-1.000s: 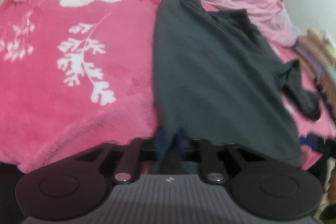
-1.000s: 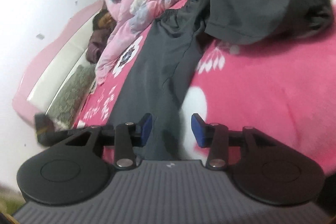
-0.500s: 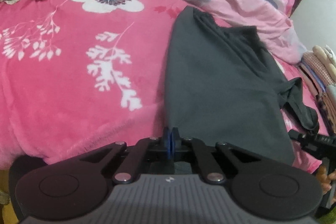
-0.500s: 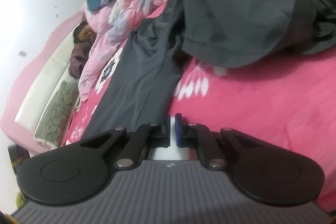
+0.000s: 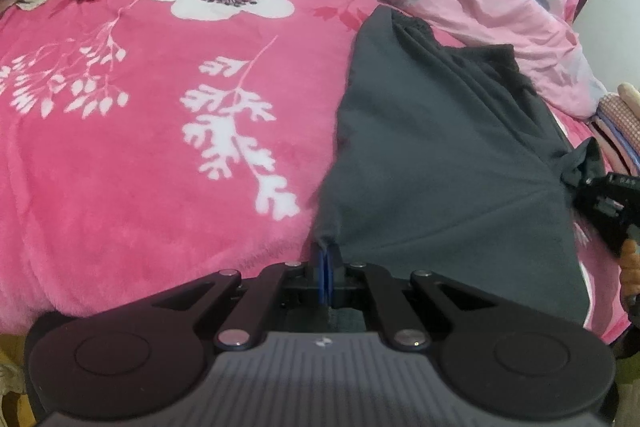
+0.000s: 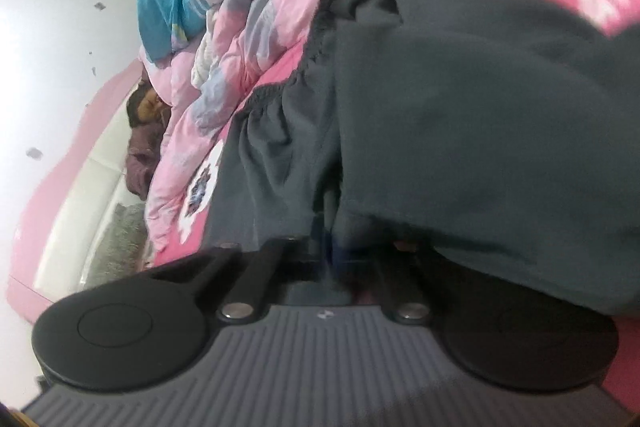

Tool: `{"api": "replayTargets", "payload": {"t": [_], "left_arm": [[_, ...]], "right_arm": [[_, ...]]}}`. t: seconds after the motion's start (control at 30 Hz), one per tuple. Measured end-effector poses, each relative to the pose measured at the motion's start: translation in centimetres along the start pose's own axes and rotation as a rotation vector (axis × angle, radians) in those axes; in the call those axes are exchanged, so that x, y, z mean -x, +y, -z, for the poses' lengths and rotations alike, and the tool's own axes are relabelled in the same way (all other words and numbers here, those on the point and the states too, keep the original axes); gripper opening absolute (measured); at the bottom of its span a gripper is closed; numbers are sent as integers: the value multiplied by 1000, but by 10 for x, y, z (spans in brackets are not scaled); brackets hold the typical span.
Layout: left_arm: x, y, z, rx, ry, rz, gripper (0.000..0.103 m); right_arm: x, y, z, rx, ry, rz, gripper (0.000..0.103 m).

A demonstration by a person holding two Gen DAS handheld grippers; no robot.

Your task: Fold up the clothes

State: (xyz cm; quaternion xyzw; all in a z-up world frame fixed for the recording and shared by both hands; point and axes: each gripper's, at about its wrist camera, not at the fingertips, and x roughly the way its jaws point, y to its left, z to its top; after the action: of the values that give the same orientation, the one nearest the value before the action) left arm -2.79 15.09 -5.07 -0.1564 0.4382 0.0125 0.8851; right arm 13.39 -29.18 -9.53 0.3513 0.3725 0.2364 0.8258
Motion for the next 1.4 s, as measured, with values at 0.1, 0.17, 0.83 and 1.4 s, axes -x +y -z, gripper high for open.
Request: {"api": "replayTargets", "payload": {"t": [0.1,0.17,0.83,1.4], "left_arm": [[-3,0,-5,-9,2,3,2],[-8,-2,-7,-21,11,3,2],[2,-2,0,0,18,61,48],[18,-1,11,6,-23,43,59]], "right_arm": [[10,8,-6,53,-77,-14,1],[3,4,-7,71,-74,18,1],[80,91,121,883,94,-27,30],[72,121,152,1020,171,24,23]]}}
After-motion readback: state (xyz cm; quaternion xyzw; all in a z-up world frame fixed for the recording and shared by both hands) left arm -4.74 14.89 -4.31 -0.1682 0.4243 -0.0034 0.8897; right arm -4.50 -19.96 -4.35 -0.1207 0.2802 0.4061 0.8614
